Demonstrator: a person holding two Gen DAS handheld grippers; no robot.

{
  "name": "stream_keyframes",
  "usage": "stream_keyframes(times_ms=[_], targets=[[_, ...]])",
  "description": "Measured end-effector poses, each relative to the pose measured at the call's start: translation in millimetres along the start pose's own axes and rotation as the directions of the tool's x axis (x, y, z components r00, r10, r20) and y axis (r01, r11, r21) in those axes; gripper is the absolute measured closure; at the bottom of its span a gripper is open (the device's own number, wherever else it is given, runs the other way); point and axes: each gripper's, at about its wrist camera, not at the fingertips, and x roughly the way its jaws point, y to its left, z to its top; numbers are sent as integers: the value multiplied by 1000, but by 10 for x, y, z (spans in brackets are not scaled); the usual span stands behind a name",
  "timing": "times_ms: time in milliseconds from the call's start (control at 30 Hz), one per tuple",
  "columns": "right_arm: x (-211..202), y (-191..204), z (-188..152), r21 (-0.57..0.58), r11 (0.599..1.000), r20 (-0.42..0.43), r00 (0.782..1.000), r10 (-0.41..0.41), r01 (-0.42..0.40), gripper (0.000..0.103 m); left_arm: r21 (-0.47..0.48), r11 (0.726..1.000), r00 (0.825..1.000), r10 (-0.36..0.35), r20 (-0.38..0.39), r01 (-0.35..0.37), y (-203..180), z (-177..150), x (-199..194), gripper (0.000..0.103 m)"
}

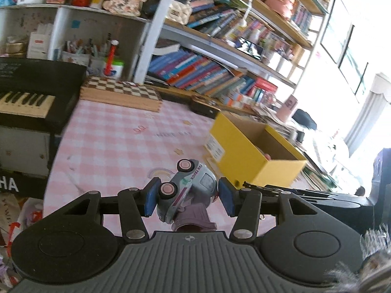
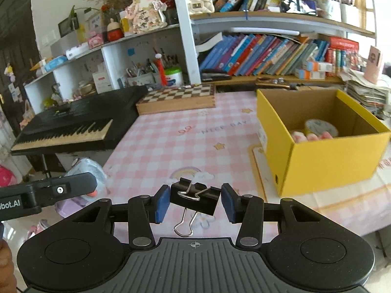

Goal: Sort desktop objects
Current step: 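Carry the grey toy car and binder clip over the yellow box with both tools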

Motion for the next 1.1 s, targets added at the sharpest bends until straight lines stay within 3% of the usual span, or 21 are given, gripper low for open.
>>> stream_keyframes(times_ms=[500, 1100], targets=[[-288, -281, -231, 97, 985, -30, 990, -141, 143, 57, 81, 981, 981, -170, -91, 178, -366, -98, 217, 54], [-336, -863, -201, 148, 968, -51, 979, -197, 202, 57, 121, 958, 959, -239, -155, 258, -882, -46, 722, 54]])
